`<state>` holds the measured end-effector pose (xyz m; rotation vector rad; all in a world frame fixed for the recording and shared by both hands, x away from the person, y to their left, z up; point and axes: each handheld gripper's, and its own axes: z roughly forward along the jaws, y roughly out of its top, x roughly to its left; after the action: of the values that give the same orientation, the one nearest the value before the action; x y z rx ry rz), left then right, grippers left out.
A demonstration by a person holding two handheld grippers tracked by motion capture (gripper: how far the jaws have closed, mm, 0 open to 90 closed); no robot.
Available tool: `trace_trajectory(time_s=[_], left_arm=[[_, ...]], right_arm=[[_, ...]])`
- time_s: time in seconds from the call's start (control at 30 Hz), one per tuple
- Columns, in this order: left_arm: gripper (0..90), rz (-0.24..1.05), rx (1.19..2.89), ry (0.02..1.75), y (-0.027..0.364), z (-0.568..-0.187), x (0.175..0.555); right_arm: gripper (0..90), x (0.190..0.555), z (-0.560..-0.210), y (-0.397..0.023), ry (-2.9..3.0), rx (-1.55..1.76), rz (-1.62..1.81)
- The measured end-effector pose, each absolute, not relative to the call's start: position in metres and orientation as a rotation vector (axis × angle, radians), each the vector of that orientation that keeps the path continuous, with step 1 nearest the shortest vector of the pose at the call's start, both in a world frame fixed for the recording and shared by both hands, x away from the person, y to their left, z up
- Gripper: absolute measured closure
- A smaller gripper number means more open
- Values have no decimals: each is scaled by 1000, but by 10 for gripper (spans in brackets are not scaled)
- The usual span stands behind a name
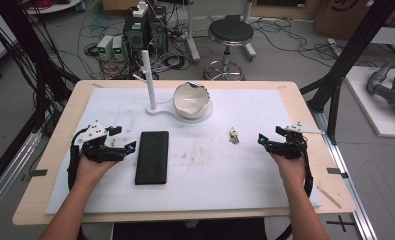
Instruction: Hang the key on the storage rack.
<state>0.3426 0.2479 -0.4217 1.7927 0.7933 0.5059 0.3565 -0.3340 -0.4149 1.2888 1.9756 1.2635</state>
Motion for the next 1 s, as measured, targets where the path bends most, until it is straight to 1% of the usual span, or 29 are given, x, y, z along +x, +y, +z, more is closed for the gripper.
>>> trace_trajectory(time_s=[0.47, 0.67, 0.7, 0.73, 0.77, 0.8, 0.87, 0.9, 1.0], left_arm=[[156, 526, 1787, 808, 250, -421, 343], [156, 522, 1787, 809, 252, -422, 341], [156, 521, 1794, 809, 253, -423, 340], [157, 521, 1794, 809, 253, -423, 340], [156, 523, 1793, 811, 253, -423, 339], [156, 521, 1791, 811, 253, -423, 339], [158, 512, 1797, 817, 253, -424, 340], [159, 512, 1797, 817, 253, -424, 340], [160, 510, 1820, 821, 251, -426, 341]], right_arm=[[174, 356, -415, -328, 2019, 1316, 1277], [183, 365, -414, -315, 2053, 1306, 1271], [285, 371, -415, -309, 2106, 1301, 1255], [285, 371, -415, -309, 2106, 1301, 1255], [336, 378, -414, -301, 2149, 1297, 1246], [338, 382, -413, -297, 2156, 1298, 1209], [373, 390, -412, -289, 2168, 1297, 1169], [373, 390, -412, -289, 2168, 1297, 1169], [403, 410, -412, -273, 2210, 1333, 1153]])
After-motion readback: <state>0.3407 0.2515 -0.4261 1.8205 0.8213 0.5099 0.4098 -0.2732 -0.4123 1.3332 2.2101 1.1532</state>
